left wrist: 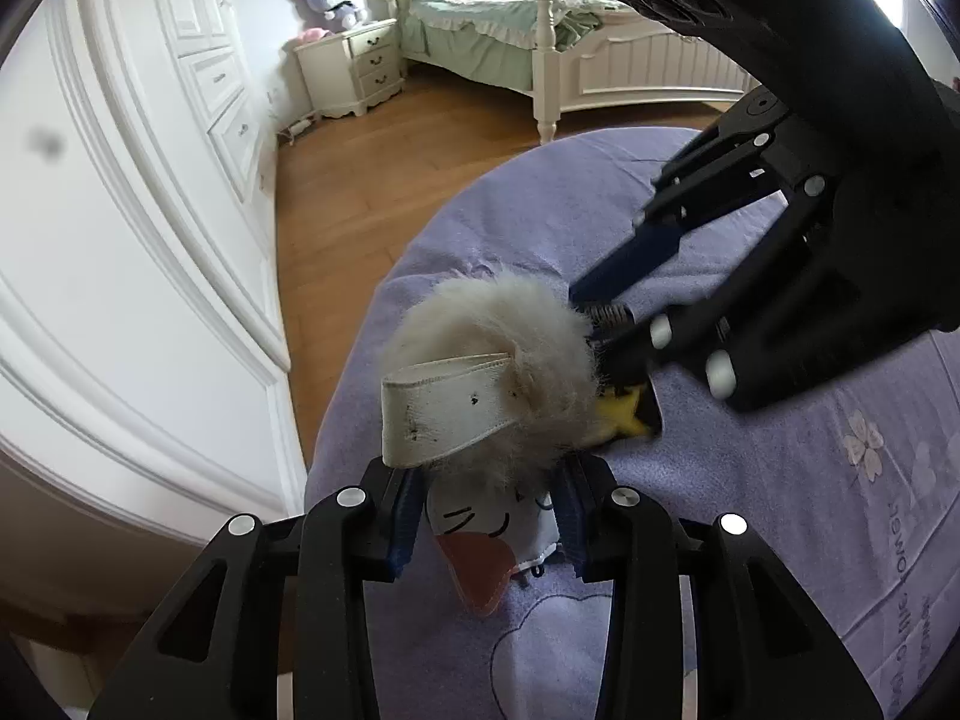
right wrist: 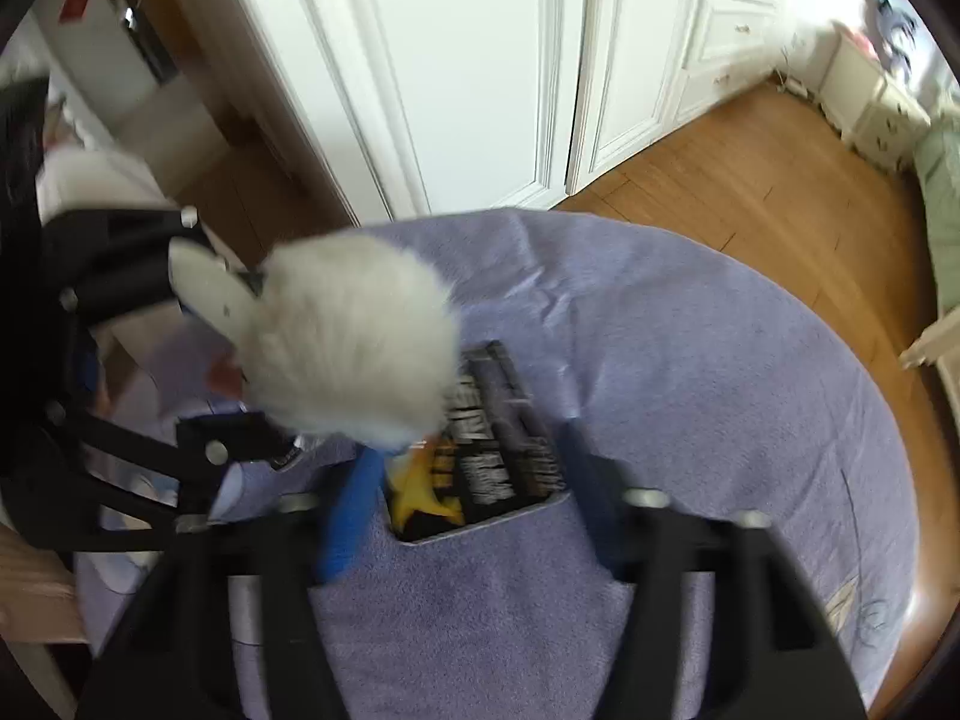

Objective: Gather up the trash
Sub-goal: 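Grasp the black-and-yellow battery card with the right gripper while the left holds the plush toy, then carry the plush toy and battery card over the bin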

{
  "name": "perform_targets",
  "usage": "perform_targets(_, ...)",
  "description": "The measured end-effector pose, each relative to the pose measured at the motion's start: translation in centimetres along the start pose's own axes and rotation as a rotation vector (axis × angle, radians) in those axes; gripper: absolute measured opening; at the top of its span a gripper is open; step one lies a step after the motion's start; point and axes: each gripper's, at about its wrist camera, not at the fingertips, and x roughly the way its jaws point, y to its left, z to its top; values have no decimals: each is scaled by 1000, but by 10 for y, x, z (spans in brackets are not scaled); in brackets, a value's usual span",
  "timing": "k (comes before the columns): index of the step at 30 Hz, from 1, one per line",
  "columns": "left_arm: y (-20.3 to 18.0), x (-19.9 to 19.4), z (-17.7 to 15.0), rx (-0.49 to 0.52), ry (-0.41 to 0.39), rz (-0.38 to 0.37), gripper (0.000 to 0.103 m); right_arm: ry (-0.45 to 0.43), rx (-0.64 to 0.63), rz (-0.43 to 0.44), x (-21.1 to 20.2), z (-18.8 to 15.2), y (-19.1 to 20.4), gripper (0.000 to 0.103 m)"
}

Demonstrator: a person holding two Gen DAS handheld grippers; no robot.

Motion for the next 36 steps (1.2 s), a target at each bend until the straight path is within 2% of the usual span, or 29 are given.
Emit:
perform_targets(2, 1, 0, 0, 2, 0, -5, 38, 23, 10, 35, 0, -3, -4, 3)
perform_targets(5, 1, 0, -1, -3, -4, 1, 38, 32, -2, 43, -1, -9, 1, 2)
perform_targets(11, -2, -2, -5, -5, -7, 15, 38, 19, 41, 75, -19, -35, 19, 0)
perform_targets(17, -6, -11, -11, -18, 0, -13, 37, -16, 98, 42, -43, -66, 27, 0)
perform_targets(22, -23, -20, -10, -4, -16, -40, 33, -39, 131, -73, -69, -81, 33, 0)
perform_targets(25, -36, -25, -6, 3, -34, -60, 33, -62, 149, -213, -88, -97, 38, 0)
perform_targets(29, -61, -36, -3, 35, -58, -75, 32, -95, 194, -356, -113, -120, 44, 0)
perform_targets(34, -91, -52, 3, 62, -90, -88, 33, -117, 267, -467, -126, -144, 44, 0)
perform_targets(36, -104, -59, 6, 78, -103, -79, 32, -120, 284, -503, -127, -143, 45, 0)
